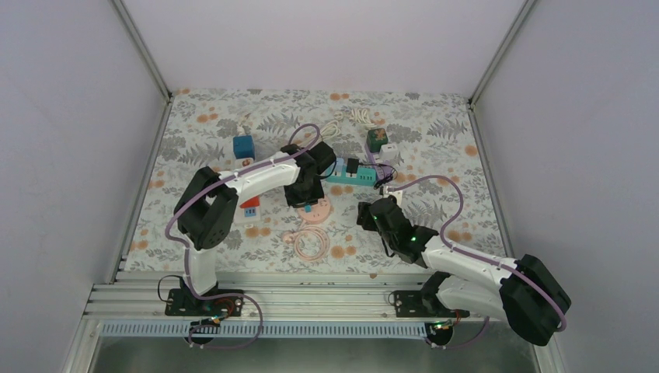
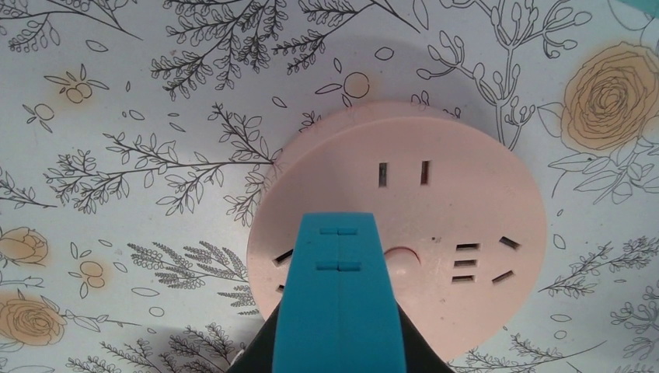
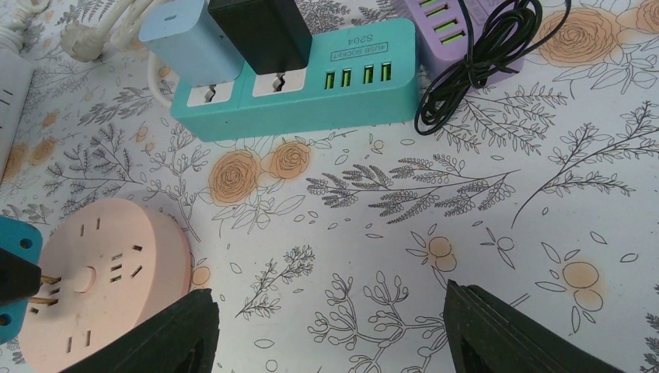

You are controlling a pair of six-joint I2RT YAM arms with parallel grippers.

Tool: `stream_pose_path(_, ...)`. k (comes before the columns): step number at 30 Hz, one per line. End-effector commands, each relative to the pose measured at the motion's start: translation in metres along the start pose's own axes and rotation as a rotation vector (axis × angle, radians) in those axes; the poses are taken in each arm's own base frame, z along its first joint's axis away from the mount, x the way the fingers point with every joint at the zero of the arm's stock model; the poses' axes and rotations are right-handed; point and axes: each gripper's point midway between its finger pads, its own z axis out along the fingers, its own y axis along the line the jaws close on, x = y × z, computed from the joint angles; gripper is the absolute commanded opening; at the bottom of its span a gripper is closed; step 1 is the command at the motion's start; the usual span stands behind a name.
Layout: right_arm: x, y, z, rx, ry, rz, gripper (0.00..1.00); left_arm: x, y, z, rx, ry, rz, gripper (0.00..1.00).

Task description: Insert the plug

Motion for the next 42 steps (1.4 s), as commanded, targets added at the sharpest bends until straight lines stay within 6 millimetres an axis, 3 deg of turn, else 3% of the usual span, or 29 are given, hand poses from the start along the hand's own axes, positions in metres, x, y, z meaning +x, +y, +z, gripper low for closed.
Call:
stream_pose_path(1,-0.005,-0.009,-0.001,0.036,-0.035,0.018,0.75,0.002,0.001,0.009,-0.040,0.019,0.037,0.02)
stream_pose_path(9,-0.006,-0.011,-0.002,0.042,-0.038,0.020,0.76,-0.011,0.008,0.016,-0.089,0.017,0.072,0.02)
stream_pose_path(21,-0.007,-0.014,-0.002,0.054,-0.045,0.023,0.76,-0.006,0.014,0.041,-0.116,0.102,0.126,0.02)
stream_pose_path(32,-0.008,-0.017,-0.002,0.066,-0.051,0.023,0.76,0.006,0.032,0.074,-0.158,0.131,0.119,0.02)
stream_pose_path(42,-0.007,-0.017,-0.002,0.068,-0.049,0.025,0.76,-0.009,0.021,0.066,-0.151,0.125,0.141,0.02)
